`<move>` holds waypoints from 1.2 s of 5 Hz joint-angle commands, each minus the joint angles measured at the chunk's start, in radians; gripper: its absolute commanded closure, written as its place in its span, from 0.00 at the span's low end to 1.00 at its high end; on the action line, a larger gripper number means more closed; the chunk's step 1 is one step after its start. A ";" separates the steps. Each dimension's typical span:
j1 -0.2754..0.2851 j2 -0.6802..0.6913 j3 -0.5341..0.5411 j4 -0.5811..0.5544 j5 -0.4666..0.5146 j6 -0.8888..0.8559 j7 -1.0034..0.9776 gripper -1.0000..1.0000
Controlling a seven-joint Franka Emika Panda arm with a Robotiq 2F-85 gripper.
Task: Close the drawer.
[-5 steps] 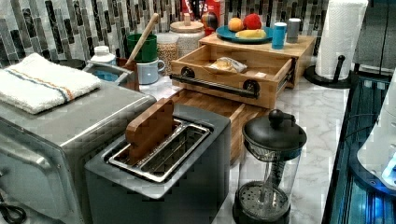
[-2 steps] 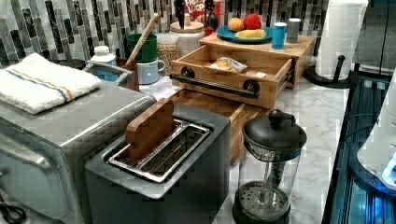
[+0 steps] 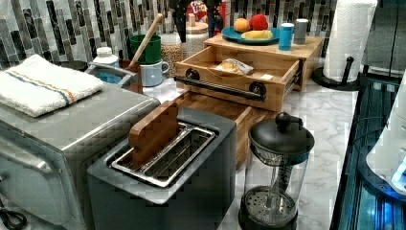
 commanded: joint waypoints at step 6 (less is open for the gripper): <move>-0.009 0.182 0.071 -0.221 -0.058 0.388 -0.361 1.00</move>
